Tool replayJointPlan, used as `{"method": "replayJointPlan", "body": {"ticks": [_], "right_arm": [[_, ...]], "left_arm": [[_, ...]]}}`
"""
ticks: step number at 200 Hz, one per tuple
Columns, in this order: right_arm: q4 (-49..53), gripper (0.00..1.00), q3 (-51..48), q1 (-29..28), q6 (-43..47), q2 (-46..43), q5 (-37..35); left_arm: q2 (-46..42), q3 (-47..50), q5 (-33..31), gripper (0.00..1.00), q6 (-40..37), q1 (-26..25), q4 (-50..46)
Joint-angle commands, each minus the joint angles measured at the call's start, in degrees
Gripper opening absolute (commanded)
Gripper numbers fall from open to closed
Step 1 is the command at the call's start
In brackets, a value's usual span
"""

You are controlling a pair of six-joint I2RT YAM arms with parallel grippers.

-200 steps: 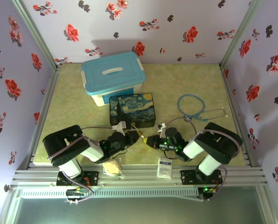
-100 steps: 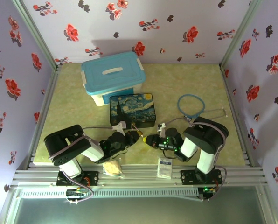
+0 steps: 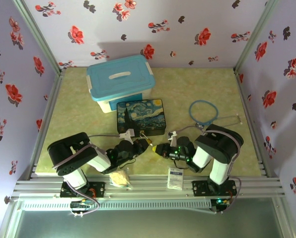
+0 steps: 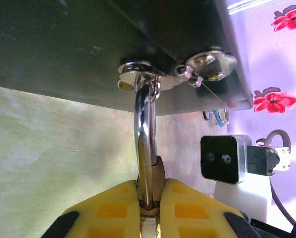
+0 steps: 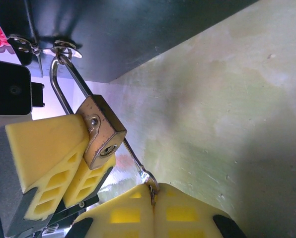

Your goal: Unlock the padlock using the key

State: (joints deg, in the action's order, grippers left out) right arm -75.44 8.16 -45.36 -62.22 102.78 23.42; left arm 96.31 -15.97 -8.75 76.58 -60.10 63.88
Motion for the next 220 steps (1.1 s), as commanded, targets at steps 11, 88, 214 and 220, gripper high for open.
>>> {"method": "replayJointPlan", "body": {"ticks": [11, 88, 214, 220], "right_arm": [[-3.28, 0.0, -1.92, 0.39, -0.52, 0.1, 0.31], [-3.58, 0.0, -1.38, 0.38, 0.09, -0.16, 0.97], [-3.93, 0.0, -2.23, 0.81, -0.09, 0.18, -0.05], [-3.92, 0.0, -2.27, 0.9, -0.09, 0.12, 0.16]], "left_arm": [[0.78, -0.82, 0.18, 0.0, -0.29, 0.59, 3.85], [2.61, -3.11, 0.71, 0.0, -0.31, 0.63, 4.33], [3.8, -1.78, 0.23, 0.0, -1.52, 0.75, 4.48], [3.71, -1.65, 0.23, 0.0, -1.72, 0.69, 4.38]]}}
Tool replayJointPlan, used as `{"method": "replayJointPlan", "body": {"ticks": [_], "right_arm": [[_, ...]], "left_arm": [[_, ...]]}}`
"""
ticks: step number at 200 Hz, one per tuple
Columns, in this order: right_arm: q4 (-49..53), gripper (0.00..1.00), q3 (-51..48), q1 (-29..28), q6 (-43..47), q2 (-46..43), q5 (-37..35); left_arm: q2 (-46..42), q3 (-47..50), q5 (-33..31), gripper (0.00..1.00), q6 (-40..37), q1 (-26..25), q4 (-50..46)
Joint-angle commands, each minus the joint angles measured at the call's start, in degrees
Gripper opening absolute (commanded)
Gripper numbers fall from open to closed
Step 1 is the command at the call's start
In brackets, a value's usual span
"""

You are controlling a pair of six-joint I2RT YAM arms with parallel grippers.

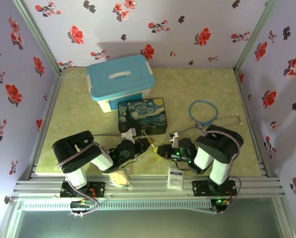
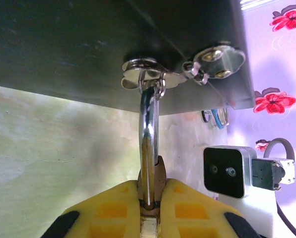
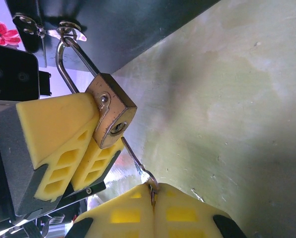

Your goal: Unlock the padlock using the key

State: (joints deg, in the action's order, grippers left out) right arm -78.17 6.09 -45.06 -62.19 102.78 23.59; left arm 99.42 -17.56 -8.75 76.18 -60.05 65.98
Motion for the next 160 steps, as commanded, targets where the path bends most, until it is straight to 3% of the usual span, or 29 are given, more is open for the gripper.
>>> {"method": "replayJointPlan", "body": {"ticks": [1, 108, 160], "right_arm": [[-1.19, 0.0, -0.2, 0.59, -0.07, 0.13, 0.02], [-1.19, 0.0, 1.51, 1.96, -0.35, -0.02, 1.0], [-1.19, 0.0, 3.29, 6.75, -1.32, 0.36, 6.92]], "left_arm": [[0.6, -0.03, 0.23, 0.0, -1.4, 0.64, 2.25], [5.48, -0.62, 3.37, 0.0, -0.37, 0.5, 7.94], [3.76, -0.77, 5.27, 0.0, -0.75, 0.31, 8.73]]}}
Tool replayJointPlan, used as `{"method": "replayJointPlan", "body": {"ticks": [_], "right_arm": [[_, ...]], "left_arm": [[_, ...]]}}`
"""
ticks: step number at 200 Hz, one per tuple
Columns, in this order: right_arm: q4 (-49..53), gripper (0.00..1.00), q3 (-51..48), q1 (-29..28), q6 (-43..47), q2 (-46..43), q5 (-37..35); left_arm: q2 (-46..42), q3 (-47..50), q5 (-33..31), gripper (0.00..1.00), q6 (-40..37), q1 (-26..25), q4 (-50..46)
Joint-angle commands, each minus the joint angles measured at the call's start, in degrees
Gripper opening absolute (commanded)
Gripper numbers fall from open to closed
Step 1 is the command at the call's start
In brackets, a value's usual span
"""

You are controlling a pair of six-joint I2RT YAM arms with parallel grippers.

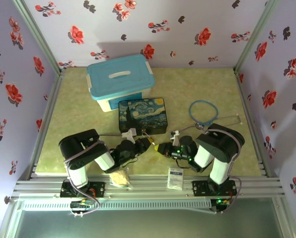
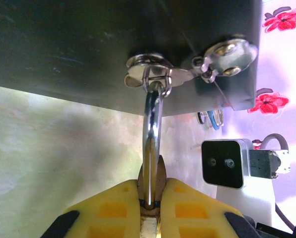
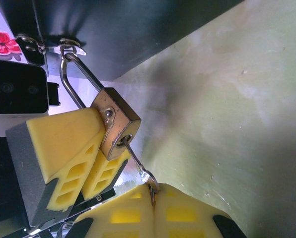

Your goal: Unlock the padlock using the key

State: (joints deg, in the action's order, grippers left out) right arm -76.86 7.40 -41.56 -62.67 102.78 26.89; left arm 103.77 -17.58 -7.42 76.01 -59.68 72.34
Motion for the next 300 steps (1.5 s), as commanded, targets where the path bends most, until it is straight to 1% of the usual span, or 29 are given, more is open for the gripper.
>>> {"method": "replayJointPlan", "body": {"ticks": [1, 19, 36, 52, 67, 91, 106, 133, 148, 181, 210, 241, 276, 300], "right_arm": [[-2.51, 0.0, 2.04, 3.42, -0.86, 0.38, 3.92], [-2.49, 0.0, 3.91, 4.94, -1.39, 0.57, 9.72], [-2.5, 0.0, 5.5, 5.16, -2.54, 1.27, 12.89], [-2.5, 0.0, 6.13, 5.09, -3.17, 2.27, 13.62], [-2.51, 0.0, 5.81, 4.85, -3.79, 2.59, 12.23], [-2.5, 0.0, 5.26, 4.48, -4.22, 0.89, 11.11], [-2.5, 0.0, 5.26, 5.7, -4.7, -0.22, 11.48], [-2.28, 0.0, 5.99, 11.25, -5.84, -0.46, 17.21], [-2.42, 0.0, 6.67, 11.77, -6.4, -0.24, 18.69], [-2.5, 0.0, 6.96, 10.89, -7.1, 0.48, 17.57], [-2.51, 0.0, 5.73, 9.65, -8.14, -2.68, 15.06], [-2.44, 0.0, 4.91, 8.21, -8.79, -5.1, 11.68], [-2.4, 0.0, 5.96, 7.9, -9.75, -5.73, 11.55], [0.21, 0.0, 6.62, 7.9, -8.81, -6.9, 10.38]], "left_arm": [[-0.63, -0.77, 3.97, 0.0, -0.63, -0.07, 2.37], [-1.7, -0.91, 4.61, 0.0, -1.41, -0.26, 2.33], [-1.73, -1.44, 5.55, 0.0, -2.03, -0.26, 2.37], [-1.72, -1.75, 5.74, 0.0, -2.26, -0.44, 2.37], [-1.55, -1.88, 5.45, 0.0, -2.09, -0.36, 2.37], [-1.29, -2.41, 5.63, 0.0, -2.39, -0.57, 2.37], [-1.72, -2.63, 6.04, 0.0, -2.61, -0.69, 2.5], [-4.8, -1.53, 6.55, 0.0, -3.5, -0.78, 2.64], [-4.92, -1.55, 7.31, 0.0, -3.5, -0.75, 2.63], [-3.01, -3.07, 8.37, 0.0, -3.76, -1.4, 2.72], [-2.8, -2.72, 7.01, 0.0, -3.6, -1.4, 2.64], [-1.59, -3.58, 7.34, 0.0, -3.68, -1.49, 2.72], [-1.9, -3.64, 7.57, 0.0, -3.86, -1.58, 2.64], [-1.84, -3.42, 7.61, 0.0, -3.55, -1.57, 2.7]]}}
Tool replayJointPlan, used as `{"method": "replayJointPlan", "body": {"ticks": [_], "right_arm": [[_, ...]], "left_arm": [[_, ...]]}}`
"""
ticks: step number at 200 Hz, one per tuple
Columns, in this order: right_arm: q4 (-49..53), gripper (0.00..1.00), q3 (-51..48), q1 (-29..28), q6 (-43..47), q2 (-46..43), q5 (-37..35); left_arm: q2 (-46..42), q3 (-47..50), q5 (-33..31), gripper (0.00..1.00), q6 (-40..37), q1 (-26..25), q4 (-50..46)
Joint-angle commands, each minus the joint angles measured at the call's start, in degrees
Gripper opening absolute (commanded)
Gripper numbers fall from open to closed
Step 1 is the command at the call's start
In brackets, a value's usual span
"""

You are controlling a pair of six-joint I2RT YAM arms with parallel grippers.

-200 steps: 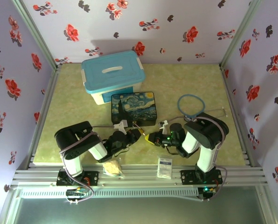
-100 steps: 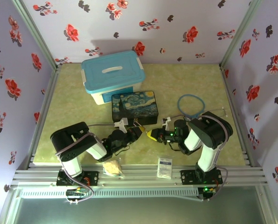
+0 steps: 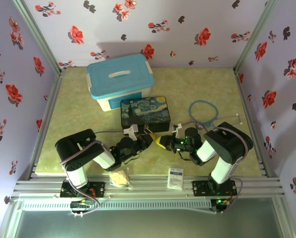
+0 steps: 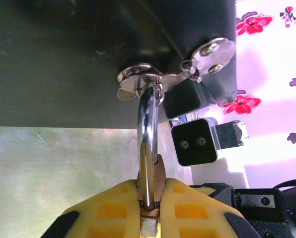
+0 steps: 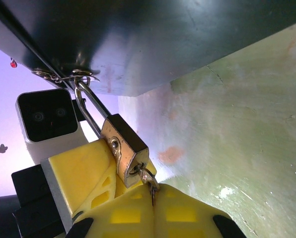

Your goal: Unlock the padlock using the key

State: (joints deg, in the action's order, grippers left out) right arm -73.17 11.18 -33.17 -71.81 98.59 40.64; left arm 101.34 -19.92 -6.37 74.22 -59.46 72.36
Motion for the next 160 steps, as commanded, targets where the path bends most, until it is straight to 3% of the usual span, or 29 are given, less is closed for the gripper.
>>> {"method": "replayJointPlan", "body": {"ticks": [1, 69, 120, 160], "right_arm": [[-3.39, 0.0, 2.86, -0.49, 0.34, -2.75, -3.46], [2.86, 0.0, 2.99, -5.21, -2.82, -11.38, -15.64], [-6.21, 0.0, 2.14, -4.63, -14.26, -10.06, -17.12], [-3.95, 0.01, 2.79, -4.54, -9.84, -9.74, -15.35]], "left_arm": [[0.56, -1.08, 6.6, 0.0, -1.73, -1.79, 2.69], [0.75, -1.75, 6.5, 0.0, -1.77, -2.24, 2.71], [-0.55, -2.12, 6.9, 0.0, -1.88, -2.24, 2.79], [-1.42, -1.53, 6.81, 0.0, -1.99, -2.24, 2.79]]}}
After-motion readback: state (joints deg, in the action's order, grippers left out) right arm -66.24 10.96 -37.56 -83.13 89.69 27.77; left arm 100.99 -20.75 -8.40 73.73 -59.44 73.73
